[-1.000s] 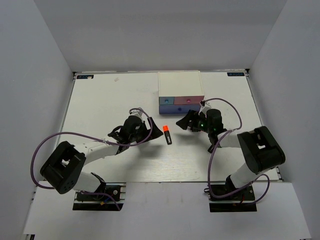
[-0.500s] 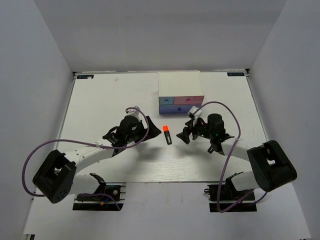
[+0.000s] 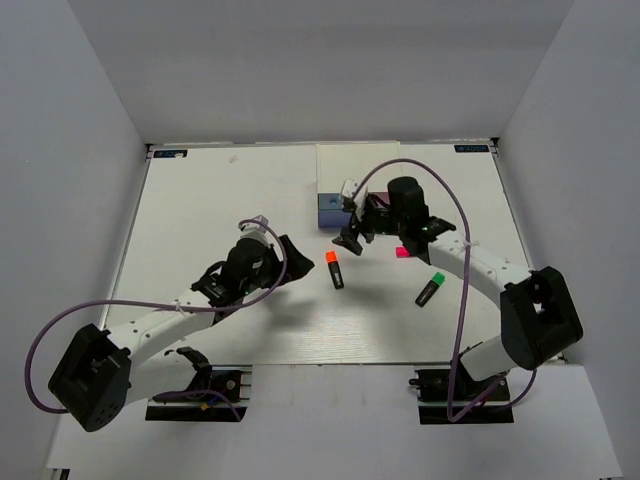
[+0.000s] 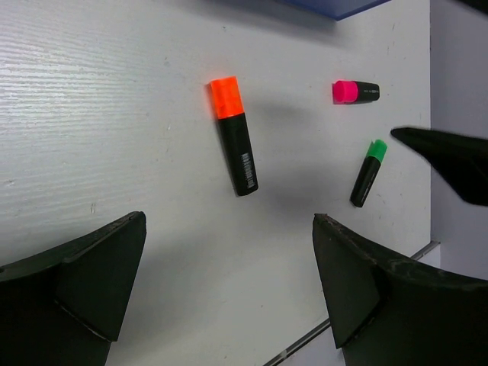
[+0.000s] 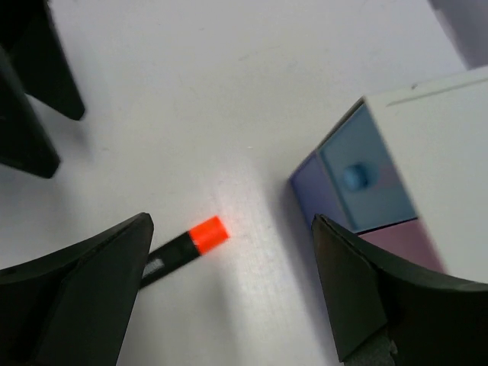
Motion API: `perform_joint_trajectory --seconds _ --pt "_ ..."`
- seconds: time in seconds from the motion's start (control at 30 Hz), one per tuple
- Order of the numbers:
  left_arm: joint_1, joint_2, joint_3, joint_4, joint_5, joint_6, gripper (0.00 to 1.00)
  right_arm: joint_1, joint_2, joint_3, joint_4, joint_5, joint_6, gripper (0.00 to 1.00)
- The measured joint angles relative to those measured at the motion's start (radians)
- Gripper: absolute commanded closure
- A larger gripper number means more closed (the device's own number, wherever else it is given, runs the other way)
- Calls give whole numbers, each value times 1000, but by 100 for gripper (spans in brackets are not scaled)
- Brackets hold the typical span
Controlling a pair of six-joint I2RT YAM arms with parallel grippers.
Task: Sort the stationery into containers
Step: Open the drawer
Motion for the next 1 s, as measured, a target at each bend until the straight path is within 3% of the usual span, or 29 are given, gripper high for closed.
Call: perform_joint_trajectory --seconds 0.13,0.3,0.47,0.53,0.63,0.7,0.87,1.0 --pt "0 -20 -18 2 -10 0 0 64 11 75 -112 139 -219 10" --pt "0 -53 -45 6 -24 0 0 137 -35 -190 6 428 -519 10" --pt "0 -87 -69 10 -38 -3 0 141 -36 -264 13 615 -531 11" --pt "0 -92 -79 11 -41 -5 0 141 -44 -250 32 665 -517 21" --pt "0 -92 -90 10 -42 -7 0 149 -85 -303 173 710 -547 30" --pt "0 -92 -92 10 -42 -8 0 154 -116 -391 289 723 -597 45" --pt "0 -92 -97 24 -43 -8 0 163 -36 -627 592 754 -728 52" --pt "0 -104 -118 32 -45 -10 0 170 91 -688 810 784 -816 53"
